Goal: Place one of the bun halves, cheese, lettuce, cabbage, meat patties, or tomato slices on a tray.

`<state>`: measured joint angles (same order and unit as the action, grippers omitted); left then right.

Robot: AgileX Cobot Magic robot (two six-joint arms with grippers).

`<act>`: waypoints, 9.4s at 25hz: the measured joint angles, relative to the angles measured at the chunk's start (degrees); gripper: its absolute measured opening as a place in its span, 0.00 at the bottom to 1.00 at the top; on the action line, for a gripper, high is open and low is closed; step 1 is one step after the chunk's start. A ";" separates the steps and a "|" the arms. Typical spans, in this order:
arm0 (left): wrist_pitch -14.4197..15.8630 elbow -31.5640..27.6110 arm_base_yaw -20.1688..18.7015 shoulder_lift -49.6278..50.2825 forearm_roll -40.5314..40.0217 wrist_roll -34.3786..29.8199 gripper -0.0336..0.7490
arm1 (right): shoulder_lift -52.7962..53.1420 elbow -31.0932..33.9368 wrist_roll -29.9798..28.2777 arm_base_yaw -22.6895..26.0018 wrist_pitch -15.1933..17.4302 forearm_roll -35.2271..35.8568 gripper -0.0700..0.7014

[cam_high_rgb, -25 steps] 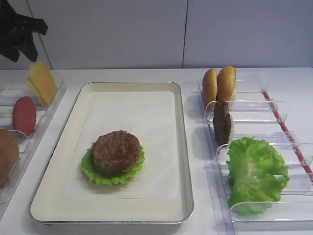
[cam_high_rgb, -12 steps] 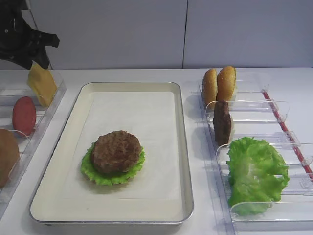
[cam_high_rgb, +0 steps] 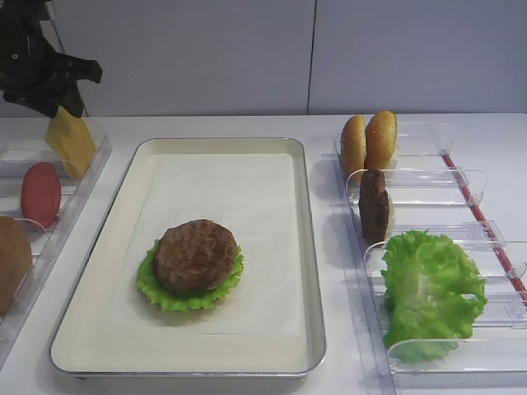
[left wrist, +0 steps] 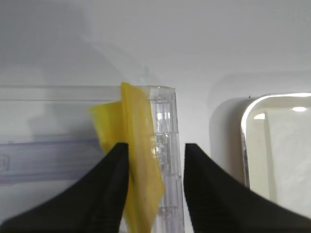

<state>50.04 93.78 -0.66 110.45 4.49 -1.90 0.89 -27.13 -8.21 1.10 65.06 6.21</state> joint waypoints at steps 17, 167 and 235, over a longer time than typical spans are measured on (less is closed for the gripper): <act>1.14 0.00 0.00 1.48 -0.45 0.00 0.03 | 0.00 0.00 0.00 0.00 0.00 0.00 0.30; 0.98 -47.78 -5.07 -23.47 50.10 -27.58 0.40 | 0.00 0.00 0.22 0.00 -0.08 0.04 0.29; 23.32 -61.27 -10.05 -111.51 -1.09 -3.14 0.35 | 0.00 0.00 0.12 0.00 -0.08 0.04 0.28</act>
<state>73.36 32.51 -10.71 -1.06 3.41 -5.03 0.89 -27.13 -8.09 1.10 64.97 6.25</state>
